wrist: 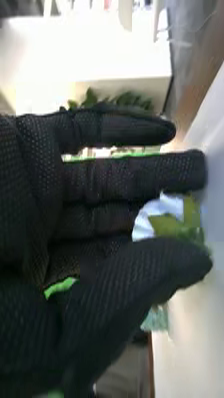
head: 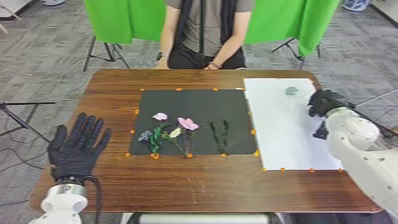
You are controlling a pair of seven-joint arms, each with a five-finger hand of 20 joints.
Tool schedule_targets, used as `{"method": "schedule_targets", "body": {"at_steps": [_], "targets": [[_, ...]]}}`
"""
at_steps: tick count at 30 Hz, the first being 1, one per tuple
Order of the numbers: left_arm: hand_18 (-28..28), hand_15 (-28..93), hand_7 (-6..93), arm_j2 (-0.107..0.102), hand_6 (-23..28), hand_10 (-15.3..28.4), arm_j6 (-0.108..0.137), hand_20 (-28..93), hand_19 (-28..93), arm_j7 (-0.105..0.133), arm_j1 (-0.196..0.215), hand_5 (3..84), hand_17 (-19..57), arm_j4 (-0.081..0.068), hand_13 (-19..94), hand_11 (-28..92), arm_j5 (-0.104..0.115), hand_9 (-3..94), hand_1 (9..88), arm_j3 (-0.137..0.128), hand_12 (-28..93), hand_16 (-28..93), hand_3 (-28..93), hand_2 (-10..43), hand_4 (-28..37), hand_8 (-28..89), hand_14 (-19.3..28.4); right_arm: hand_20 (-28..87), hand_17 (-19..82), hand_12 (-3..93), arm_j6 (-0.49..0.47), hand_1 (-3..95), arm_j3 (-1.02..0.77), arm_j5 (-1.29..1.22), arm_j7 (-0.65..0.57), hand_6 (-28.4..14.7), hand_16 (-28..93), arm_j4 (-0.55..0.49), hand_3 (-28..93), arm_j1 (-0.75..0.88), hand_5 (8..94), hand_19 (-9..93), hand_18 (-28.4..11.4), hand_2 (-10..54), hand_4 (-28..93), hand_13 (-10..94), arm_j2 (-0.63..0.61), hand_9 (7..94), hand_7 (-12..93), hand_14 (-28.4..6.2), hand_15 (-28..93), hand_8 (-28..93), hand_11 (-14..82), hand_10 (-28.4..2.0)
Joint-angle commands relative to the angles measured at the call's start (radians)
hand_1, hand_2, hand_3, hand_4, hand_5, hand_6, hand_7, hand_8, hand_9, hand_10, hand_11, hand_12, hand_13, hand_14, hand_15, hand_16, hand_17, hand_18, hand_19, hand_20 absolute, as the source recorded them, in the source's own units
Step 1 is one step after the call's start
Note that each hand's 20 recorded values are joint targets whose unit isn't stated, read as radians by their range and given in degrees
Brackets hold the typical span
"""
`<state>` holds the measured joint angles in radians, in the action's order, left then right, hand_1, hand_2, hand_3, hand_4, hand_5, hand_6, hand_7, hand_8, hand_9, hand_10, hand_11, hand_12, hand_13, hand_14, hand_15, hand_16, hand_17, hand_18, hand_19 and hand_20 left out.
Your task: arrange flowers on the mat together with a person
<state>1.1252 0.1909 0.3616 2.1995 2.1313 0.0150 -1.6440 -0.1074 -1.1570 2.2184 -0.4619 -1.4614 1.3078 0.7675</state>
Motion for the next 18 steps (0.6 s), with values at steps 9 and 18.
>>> {"method": "schedule_targets", "body": {"at_steps": [9, 18], "targets": [[15.0, 25, 12.7, 0.009, 7.3, 13.2, -0.001, 10, 38, -0.024, 0.007, 46.4, -5.7, -0.008, 32, 18, -0.021, 42.2, 28.9, 0.0, 6, -7, 73, 14.0, -28.3, -11, 13.3, 39, 29, 45.5, 0.238, 61.3, 0.135, 0.072, 0.215, 3.5, 43, -0.273, 66, 0.04, 70.1, 72, -18.5, -9.5, -28, 69, 0.011, 83.2, 44, -5.6, 40, -5, 16.1, -7.6], [15.1, 25, 12.5, -0.002, 7.3, 13.5, 0.025, 10, 38, -0.059, -0.029, 46.2, -5.9, -0.015, 32, 17, -0.166, 41.8, 27.8, 0.028, 6, -7, 71, 15.5, -28.3, -11, 13.5, 39, 28, 45.2, 0.233, 60.1, 0.267, 0.069, 0.323, 3.6, 44, -0.275, 68, 0.002, 69.5, 71, -18.2, -9.5, -28, 68, 0.171, 82.6, 44, -5.4, 40, -5, 15.7, -7.5]]}}
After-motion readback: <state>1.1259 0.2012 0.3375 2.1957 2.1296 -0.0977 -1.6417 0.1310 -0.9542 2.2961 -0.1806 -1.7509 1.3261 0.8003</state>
